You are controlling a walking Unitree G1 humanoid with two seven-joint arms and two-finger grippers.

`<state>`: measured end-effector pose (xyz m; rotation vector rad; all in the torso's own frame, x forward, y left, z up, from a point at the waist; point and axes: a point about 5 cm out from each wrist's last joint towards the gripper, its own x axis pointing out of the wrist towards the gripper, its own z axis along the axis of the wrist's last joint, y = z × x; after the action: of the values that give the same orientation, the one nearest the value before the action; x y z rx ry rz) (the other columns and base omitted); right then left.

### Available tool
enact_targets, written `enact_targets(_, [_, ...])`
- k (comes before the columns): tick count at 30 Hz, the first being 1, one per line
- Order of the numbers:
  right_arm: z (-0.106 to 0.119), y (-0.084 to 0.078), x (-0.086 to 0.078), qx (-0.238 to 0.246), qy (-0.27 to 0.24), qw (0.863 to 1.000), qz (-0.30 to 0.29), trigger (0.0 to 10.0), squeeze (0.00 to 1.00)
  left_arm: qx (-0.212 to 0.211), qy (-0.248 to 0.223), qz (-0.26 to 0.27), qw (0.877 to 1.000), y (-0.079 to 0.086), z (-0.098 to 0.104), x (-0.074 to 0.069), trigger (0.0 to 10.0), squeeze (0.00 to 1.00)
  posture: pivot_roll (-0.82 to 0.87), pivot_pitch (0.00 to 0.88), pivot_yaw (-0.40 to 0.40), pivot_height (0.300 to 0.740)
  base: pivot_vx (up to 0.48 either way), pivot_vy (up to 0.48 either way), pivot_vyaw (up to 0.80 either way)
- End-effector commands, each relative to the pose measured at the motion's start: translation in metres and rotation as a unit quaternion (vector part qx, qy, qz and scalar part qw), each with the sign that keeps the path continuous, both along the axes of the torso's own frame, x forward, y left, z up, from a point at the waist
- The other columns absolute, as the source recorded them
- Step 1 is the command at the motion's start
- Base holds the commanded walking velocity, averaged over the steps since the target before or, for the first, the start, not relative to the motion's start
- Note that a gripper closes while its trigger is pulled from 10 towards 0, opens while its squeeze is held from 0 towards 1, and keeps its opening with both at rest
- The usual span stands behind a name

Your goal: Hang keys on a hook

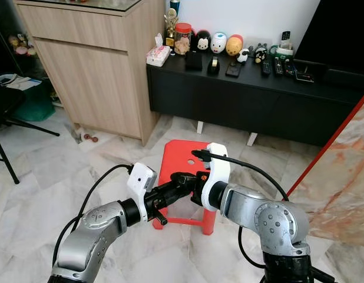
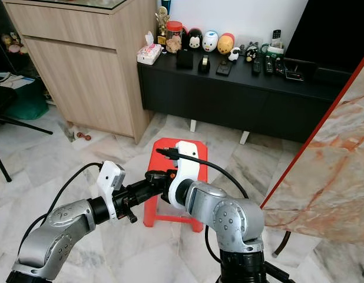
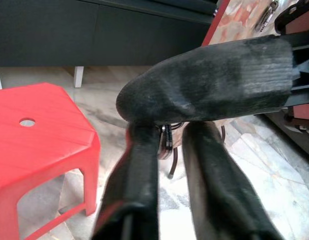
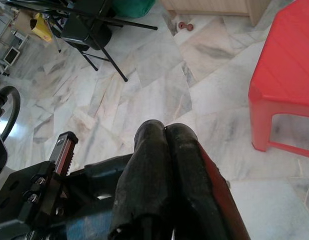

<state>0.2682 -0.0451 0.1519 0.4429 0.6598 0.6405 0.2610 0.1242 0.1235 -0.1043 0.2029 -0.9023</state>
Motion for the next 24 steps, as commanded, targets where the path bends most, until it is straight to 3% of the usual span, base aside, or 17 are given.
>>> enact_targets(1, [-0.0028,0.0090,-0.0046,0.017,0.010,1.000,0.010,10.0,0.00,0.003,-0.007,-0.015,1.000,-0.0049,0.0001,-0.0016,0.0,0.00,0.01,0.090,-0.088,0.734,0.000,0.000,0.00])
enact_targets(24, [-0.0035,0.0107,-0.0030,0.016,0.006,1.000,0.006,10.0,0.00,-0.007,-0.018,-0.004,1.000,-0.0030,0.0012,-0.0017,0.0,0.00,0.01,0.091,-0.089,0.734,0.000,0.000,0.00])
